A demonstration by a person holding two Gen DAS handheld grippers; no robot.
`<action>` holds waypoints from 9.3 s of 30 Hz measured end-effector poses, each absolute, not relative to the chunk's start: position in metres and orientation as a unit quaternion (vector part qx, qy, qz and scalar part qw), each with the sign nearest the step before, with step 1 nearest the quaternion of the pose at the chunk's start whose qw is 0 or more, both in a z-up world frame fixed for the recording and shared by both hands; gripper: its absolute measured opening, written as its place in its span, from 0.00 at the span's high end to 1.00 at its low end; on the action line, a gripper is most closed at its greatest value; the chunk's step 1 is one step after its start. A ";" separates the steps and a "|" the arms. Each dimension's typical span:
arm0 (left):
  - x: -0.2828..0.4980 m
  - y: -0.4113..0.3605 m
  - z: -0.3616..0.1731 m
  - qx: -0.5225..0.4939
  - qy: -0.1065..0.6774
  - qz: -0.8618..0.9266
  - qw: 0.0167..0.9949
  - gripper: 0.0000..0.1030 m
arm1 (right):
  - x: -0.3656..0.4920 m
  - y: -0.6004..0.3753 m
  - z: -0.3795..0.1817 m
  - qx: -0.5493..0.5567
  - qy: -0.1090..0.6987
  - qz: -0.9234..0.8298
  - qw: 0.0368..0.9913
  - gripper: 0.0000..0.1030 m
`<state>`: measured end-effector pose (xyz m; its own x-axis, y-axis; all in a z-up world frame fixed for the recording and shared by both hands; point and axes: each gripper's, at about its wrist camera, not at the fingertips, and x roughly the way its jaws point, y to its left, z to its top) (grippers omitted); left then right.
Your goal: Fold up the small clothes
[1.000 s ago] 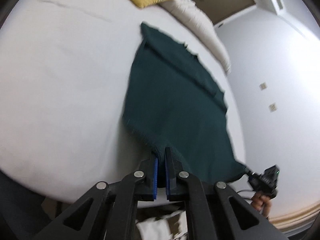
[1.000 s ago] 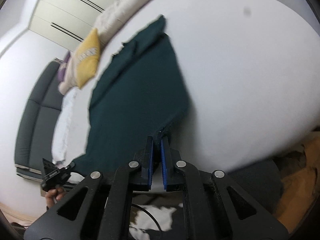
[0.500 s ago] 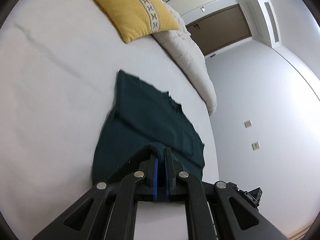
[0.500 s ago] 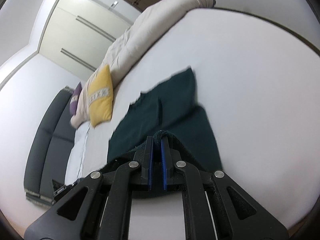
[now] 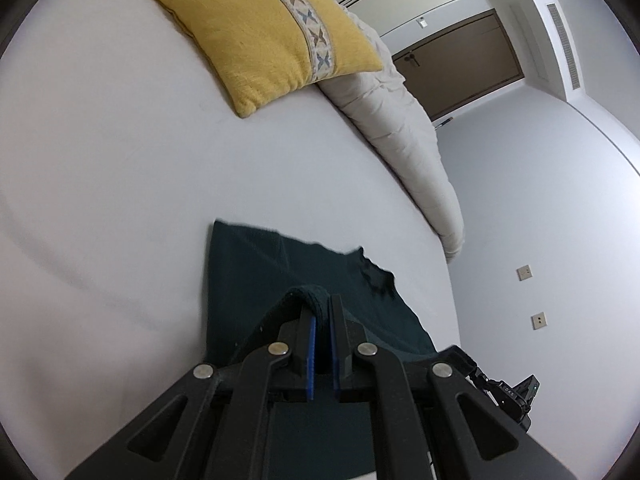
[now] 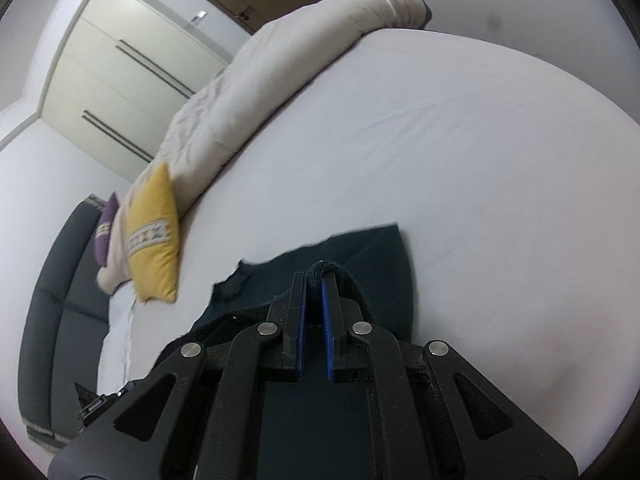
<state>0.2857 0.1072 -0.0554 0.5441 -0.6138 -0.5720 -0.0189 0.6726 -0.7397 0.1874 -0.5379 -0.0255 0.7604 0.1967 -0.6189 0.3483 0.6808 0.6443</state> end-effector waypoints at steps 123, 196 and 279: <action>0.184 0.074 -0.125 -0.138 0.472 -0.088 0.866 0.89 | 0.094 -0.506 -0.131 0.269 0.417 -0.127 0.859 0.93; 0.285 0.111 -0.158 -0.380 0.530 -0.214 0.728 0.85 | 0.248 -0.302 -0.138 0.414 0.442 0.236 0.760 0.52; 0.221 -0.160 -0.055 -0.144 0.458 -0.360 0.800 0.42 | 0.163 -0.553 -0.086 0.374 0.435 0.047 0.818 0.90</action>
